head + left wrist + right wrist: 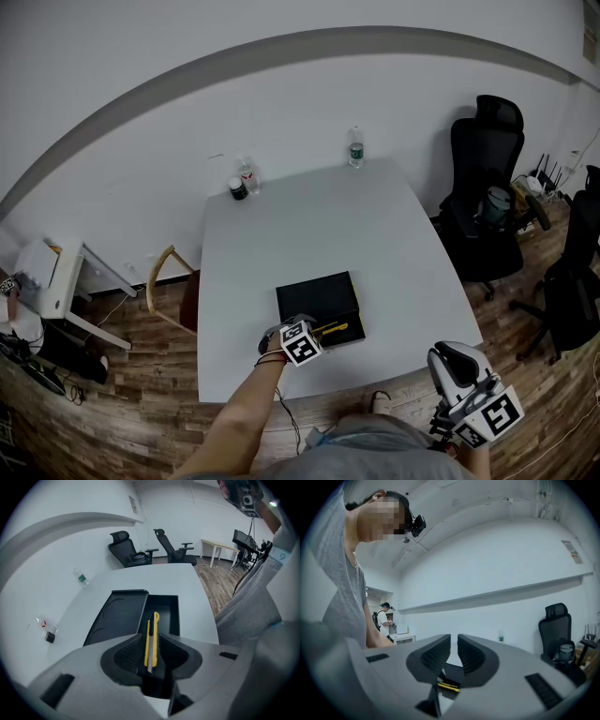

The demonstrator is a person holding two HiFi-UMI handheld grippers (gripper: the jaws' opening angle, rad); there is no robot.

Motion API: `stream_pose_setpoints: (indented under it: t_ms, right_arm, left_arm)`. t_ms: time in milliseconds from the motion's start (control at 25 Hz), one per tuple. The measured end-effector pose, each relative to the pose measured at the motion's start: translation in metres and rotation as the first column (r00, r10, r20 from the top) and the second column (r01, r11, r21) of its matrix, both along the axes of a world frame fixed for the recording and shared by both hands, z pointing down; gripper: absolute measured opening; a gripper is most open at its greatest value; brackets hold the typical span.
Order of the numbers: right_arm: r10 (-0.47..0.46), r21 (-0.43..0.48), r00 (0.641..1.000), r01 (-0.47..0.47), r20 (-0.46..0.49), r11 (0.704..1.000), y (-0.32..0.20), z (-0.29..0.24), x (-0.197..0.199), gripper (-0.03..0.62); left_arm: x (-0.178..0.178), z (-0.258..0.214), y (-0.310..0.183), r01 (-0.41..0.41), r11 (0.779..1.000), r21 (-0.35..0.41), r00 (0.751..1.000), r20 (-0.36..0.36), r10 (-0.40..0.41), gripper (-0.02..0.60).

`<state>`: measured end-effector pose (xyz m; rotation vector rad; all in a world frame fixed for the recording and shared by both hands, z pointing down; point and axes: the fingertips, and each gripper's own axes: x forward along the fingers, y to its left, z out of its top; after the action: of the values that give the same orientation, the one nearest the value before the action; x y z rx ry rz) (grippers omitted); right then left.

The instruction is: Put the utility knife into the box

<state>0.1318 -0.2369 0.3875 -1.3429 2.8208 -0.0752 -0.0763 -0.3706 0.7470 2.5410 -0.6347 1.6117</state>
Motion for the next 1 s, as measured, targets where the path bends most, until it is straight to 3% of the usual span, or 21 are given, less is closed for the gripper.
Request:
stream_pose_setpoints:
  t_ms: [400, 560, 840, 1000]
  right_arm:
    - [0.003, -0.002, 1.0, -0.003, -0.007, 1.0, 0.001, -0.001, 0.004, 0.032]
    - [-0.009, 0.002, 1.0, 0.009, -0.009, 1.0, 0.004, -0.002, 0.003, 0.033]
    - [-0.025, 0.008, 1.0, 0.025, -0.01, 1.0, 0.005, -0.003, -0.003, 0.032]
    - [-0.032, 0.006, 0.999, 0.032, -0.01, 0.999, 0.007, -0.002, -0.003, 0.032]
  left_arm:
    - [0.004, 0.004, 0.004, 0.001, 1.0, -0.015, 1.0, -0.006, -0.001, 0.123]
    - [0.005, -0.009, 0.002, 0.012, 1.0, 0.025, 1.0, -0.013, -0.012, 0.121]
    - [0.003, -0.02, 0.005, 0.046, 0.999, 0.019, 0.997, -0.06, -0.045, 0.12]
    - [0.005, -0.031, 0.006, 0.088, 0.996, 0.018, 0.987, -0.137, -0.085, 0.116]
